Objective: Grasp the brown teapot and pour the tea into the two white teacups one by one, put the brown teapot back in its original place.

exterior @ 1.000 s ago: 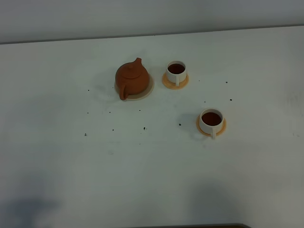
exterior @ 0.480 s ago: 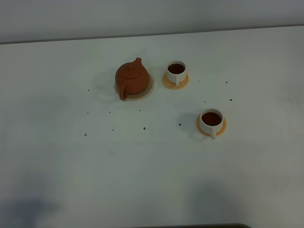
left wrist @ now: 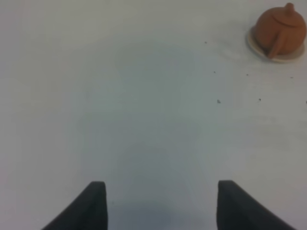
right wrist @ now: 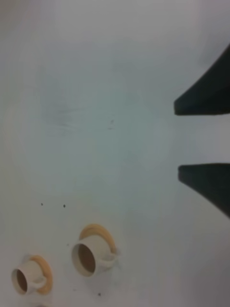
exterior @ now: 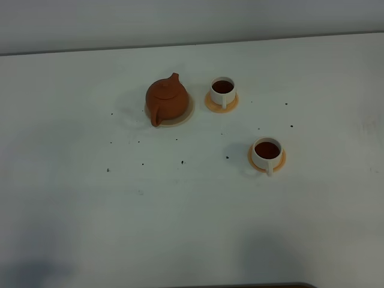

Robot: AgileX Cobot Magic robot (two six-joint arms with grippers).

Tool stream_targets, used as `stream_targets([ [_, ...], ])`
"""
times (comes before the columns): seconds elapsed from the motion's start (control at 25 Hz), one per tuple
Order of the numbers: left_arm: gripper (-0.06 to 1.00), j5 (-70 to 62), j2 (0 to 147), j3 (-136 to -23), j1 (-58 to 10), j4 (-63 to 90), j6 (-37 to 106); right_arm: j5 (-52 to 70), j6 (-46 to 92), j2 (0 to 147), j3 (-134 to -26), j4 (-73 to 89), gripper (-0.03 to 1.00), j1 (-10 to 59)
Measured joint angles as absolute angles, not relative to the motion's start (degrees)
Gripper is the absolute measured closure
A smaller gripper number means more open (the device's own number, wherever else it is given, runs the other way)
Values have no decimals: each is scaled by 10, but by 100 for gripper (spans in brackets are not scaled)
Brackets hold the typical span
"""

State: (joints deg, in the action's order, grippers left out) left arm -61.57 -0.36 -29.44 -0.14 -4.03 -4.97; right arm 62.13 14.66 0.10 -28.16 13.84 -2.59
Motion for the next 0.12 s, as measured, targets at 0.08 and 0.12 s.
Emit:
stream_targets([
  [0.08, 45, -616, -4, -294, 15, -40, -50, 621, 147, 1, -282, 138, 73, -26],
  [0.12, 45, -616, -4, -294, 20, -40, -50, 621, 147, 1, -282, 138, 73, -26],
])
